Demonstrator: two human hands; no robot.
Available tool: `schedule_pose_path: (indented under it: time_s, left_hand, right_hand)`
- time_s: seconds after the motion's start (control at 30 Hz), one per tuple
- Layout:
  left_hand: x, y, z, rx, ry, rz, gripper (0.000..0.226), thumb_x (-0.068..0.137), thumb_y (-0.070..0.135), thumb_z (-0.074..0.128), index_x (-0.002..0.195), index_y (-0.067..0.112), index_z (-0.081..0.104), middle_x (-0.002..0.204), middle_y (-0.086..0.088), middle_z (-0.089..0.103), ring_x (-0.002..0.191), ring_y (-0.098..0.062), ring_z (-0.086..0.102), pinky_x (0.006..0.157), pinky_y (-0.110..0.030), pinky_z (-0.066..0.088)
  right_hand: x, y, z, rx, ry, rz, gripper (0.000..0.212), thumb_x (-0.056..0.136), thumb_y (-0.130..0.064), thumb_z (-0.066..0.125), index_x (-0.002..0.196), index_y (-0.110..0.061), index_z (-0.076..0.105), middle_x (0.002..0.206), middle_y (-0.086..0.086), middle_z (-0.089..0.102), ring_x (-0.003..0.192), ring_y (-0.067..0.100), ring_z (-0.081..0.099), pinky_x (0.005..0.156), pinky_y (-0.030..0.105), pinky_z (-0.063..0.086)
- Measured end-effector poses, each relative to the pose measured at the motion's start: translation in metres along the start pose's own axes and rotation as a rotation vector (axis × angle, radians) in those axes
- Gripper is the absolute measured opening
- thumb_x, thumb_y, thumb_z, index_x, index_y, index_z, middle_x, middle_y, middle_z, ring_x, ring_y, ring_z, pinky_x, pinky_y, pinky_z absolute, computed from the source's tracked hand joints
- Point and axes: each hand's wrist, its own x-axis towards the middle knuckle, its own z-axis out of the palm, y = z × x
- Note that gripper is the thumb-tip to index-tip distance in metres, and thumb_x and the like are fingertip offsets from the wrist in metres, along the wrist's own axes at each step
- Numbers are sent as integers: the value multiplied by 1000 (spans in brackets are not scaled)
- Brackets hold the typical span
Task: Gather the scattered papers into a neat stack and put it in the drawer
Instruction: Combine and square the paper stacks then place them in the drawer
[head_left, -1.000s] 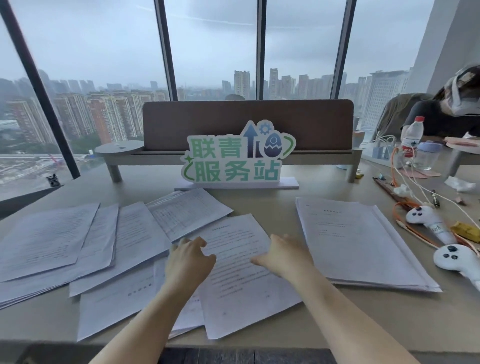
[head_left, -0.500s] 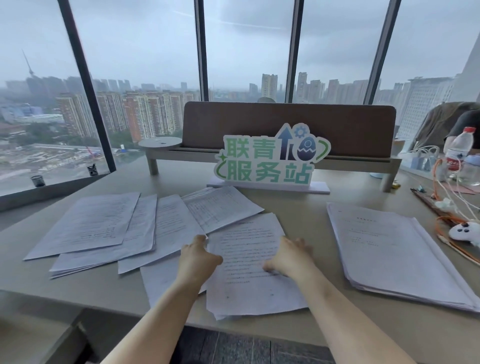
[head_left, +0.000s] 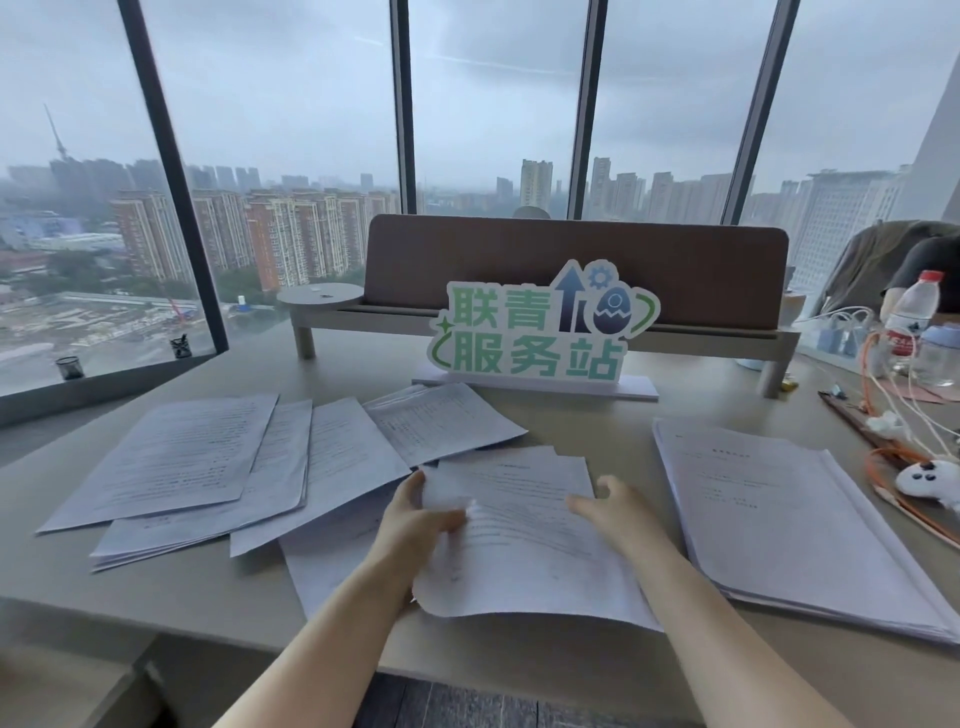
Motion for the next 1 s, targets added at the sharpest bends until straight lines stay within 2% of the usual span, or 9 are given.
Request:
schedule_pose_path:
  time_s: [0.1,0.2,0.27,0.37,0.47,0.6,0.8,0.93,1.0]
  left_hand:
    - [0,6,10,-52,-94,82,76,78,1,73,140,31,40,121,2,58,94,-14,66,64,-17,52]
    - [-2,14,22,-97,-186,115,71,81,-4,68,135,36,45,119,2,60,94,-22,70,75,-32,59]
    - [-3,19,27,-68,-232,150,71,83,-4,66,137,36,44,120,3,58,98,-24,69,82,-37,58]
    - [-1,27,30,-31,-301,204,80,82,-5,65,142,39,36,126,-4,59,101,-25,68,89,-44,55]
    - [0,36,29,10,-350,273,92,79,-1,67,148,41,22,128,-8,61,104,-26,68,94,-50,51]
    - [0,50,16,-56,-389,348,82,75,-1,64,142,37,36,122,-6,67,103,-29,68,86,-46,56]
    - [14,47,-37,137,-143,263,38,93,12,55,129,24,58,99,1,74,83,-19,69,66,-28,55]
    - [31,29,-82,356,43,193,43,89,10,59,132,12,54,110,-5,69,87,-21,65,68,-27,49]
    - [37,24,-103,509,140,229,47,84,15,64,130,15,56,115,-4,68,96,-19,64,78,-27,49]
  right_hand:
    - [8,9,-14,238,-27,104,64,87,-34,69,140,-5,45,141,13,50,122,31,52,102,39,43]
    - [14,18,-20,462,-45,166,82,83,-24,75,150,-9,31,154,12,36,136,33,42,110,45,37]
    - [15,23,-21,556,-13,220,84,81,-13,76,150,-7,29,150,16,39,132,37,44,106,46,41]
    - [17,32,-23,721,-25,327,56,77,-8,76,127,8,56,113,24,65,102,39,64,94,54,51]
    - [14,30,-26,879,-62,336,30,73,-12,81,99,1,71,91,22,73,82,34,69,76,46,58]
    - [13,9,-27,979,24,124,20,77,-8,78,95,-5,70,89,17,76,83,36,72,77,48,59]
    - [22,-10,3,795,-10,54,22,82,-3,70,103,-9,69,90,15,76,81,36,73,76,53,60]
    - [27,-19,31,682,-53,14,19,88,-1,61,101,-13,67,94,13,74,83,36,73,79,55,59]
    - [30,-23,41,676,-80,7,18,90,-4,60,102,-16,65,96,12,74,83,35,73,76,54,60]
